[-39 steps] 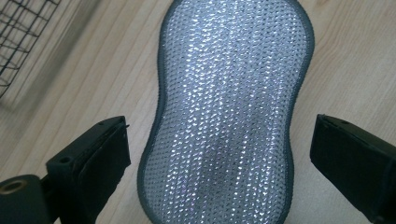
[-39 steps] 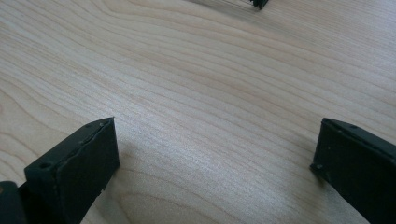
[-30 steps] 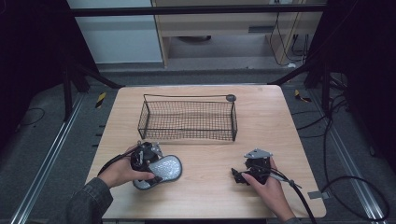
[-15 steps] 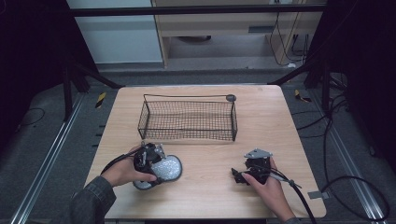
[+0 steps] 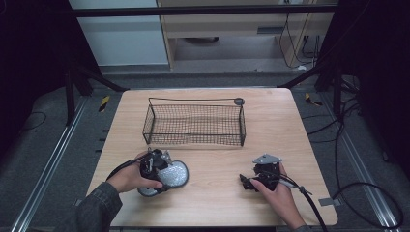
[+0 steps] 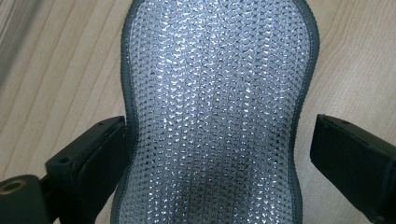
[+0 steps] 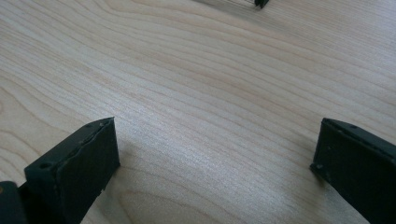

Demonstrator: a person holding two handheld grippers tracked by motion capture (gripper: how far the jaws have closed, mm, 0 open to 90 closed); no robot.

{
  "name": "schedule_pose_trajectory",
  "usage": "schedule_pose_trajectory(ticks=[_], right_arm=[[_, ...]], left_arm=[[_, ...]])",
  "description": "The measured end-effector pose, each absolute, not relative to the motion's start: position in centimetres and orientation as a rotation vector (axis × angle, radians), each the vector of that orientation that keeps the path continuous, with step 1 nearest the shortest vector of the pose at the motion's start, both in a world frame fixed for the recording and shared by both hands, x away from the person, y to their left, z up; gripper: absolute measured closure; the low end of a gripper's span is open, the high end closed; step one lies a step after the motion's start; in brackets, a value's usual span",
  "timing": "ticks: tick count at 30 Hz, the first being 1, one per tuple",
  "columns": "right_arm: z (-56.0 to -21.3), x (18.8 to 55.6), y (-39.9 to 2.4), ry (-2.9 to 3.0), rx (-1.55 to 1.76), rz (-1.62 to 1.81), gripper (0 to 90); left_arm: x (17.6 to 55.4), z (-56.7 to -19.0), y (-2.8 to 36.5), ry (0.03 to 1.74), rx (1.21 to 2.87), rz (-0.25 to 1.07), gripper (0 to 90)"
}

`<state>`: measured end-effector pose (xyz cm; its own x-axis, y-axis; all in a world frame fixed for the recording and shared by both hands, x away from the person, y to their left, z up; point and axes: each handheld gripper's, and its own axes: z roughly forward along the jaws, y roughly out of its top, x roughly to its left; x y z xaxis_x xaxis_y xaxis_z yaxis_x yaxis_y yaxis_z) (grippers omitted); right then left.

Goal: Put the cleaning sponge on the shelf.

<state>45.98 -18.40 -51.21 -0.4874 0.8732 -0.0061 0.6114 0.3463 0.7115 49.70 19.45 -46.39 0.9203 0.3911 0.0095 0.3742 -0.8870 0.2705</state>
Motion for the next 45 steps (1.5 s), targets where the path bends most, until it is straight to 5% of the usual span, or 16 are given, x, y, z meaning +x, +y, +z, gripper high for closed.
schedule_pose_trajectory(ticks=[26,45], right_arm=[[-51.2,46.0,-18.4,2.234,1.301,0.925,0.4],[-51.2,45.9,-18.4,2.231,1.3,0.926,0.4]], left_arm=[[50.7,-47.5,19.6,0.605,2.831,0.046,2.3],[49.9,-47.0,19.7,0.585,2.837,0.107,15.9]])
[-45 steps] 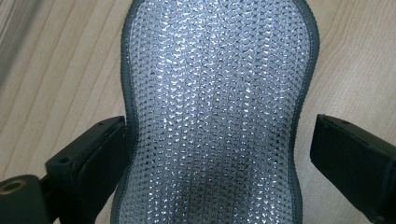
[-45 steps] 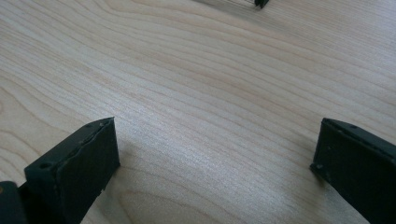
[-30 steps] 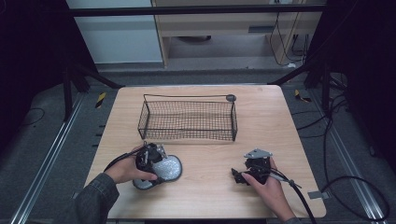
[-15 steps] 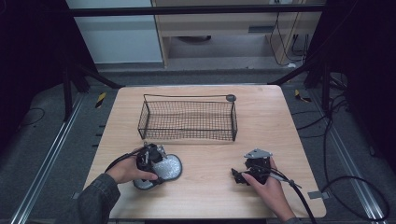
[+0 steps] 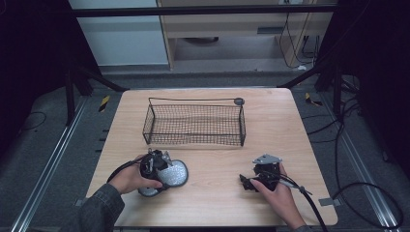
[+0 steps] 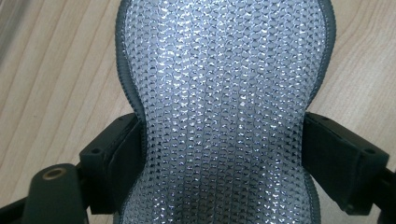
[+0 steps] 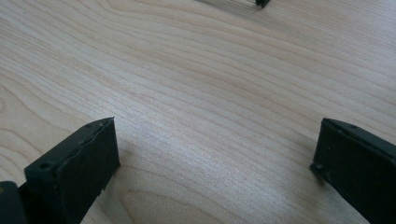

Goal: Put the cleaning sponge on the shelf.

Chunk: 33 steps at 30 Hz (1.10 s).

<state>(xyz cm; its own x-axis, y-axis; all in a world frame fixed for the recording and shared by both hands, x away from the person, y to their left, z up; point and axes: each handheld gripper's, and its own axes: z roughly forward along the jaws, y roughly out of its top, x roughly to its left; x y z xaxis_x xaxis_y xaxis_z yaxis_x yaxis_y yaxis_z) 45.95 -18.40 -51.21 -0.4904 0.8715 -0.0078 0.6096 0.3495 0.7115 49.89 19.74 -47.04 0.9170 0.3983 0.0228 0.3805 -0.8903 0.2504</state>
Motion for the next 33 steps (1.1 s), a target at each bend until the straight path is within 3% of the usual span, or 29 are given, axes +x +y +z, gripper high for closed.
schedule_pose_trajectory(ticks=[33], right_arm=[[-51.3,45.9,-18.4,2.225,1.303,0.934,0.4]], left_arm=[[50.4,-39.9,20.5,0.516,2.73,0.427,15.9]])
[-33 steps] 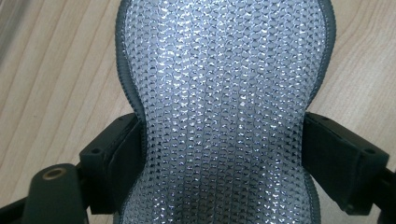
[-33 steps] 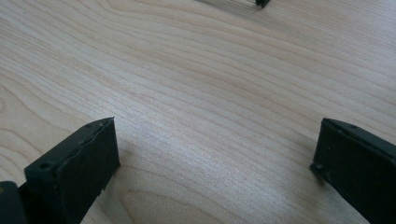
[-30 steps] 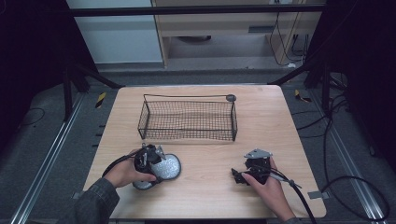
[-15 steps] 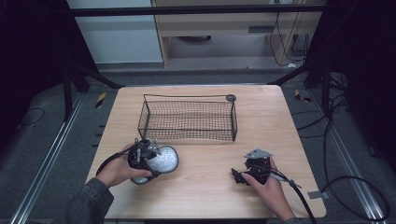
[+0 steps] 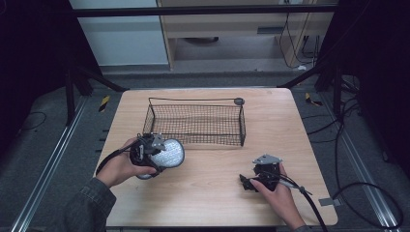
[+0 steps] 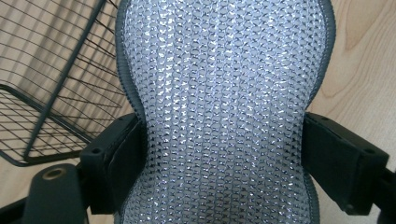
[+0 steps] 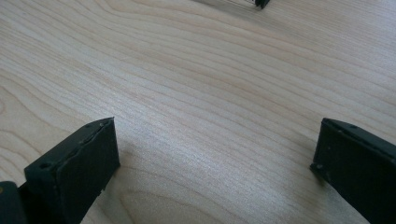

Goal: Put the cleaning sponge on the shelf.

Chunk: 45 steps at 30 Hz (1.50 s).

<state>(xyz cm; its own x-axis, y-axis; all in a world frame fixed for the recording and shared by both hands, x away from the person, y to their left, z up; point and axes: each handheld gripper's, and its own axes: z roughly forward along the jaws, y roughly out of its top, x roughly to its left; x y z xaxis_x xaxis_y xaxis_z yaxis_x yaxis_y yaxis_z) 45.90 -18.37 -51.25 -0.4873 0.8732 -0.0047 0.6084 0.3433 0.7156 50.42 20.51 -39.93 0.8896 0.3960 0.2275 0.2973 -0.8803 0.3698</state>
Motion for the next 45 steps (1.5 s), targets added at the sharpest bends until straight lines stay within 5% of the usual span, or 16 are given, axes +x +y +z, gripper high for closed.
schedule_pose_trajectory(ticks=[45], right_arm=[[-51.3,45.9,-18.2,2.215,1.302,0.938,0.4]], left_arm=[[54.6,-34.3,18.8,0.426,2.712,0.653,16.7]])
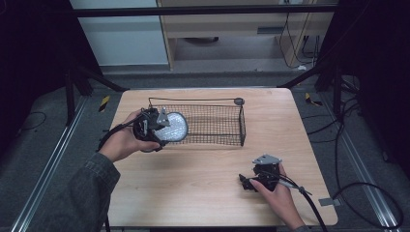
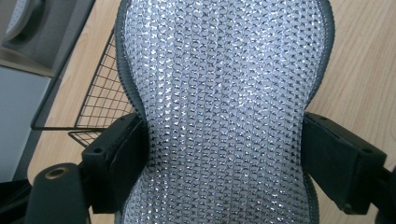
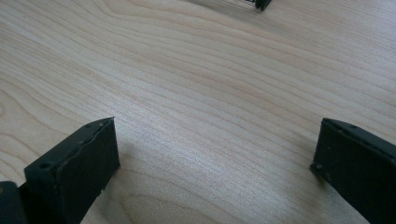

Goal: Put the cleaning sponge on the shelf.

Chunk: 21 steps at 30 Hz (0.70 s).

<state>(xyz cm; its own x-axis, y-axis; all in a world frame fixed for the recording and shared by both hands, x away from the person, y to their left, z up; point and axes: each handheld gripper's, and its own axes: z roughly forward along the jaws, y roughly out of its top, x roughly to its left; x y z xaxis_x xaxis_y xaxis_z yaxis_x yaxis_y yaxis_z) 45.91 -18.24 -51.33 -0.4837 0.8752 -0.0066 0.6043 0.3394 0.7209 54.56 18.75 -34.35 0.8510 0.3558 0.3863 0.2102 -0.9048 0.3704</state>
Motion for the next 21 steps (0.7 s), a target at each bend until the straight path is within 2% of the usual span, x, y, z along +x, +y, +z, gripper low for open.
schedule_pose_trajectory(ticks=[21], right_arm=[[-51.3,46.0,-18.2,2.217,1.3,0.943,0.4]], left_arm=[[58.0,-32.4,18.5,0.415,2.738,0.73,16.3]])
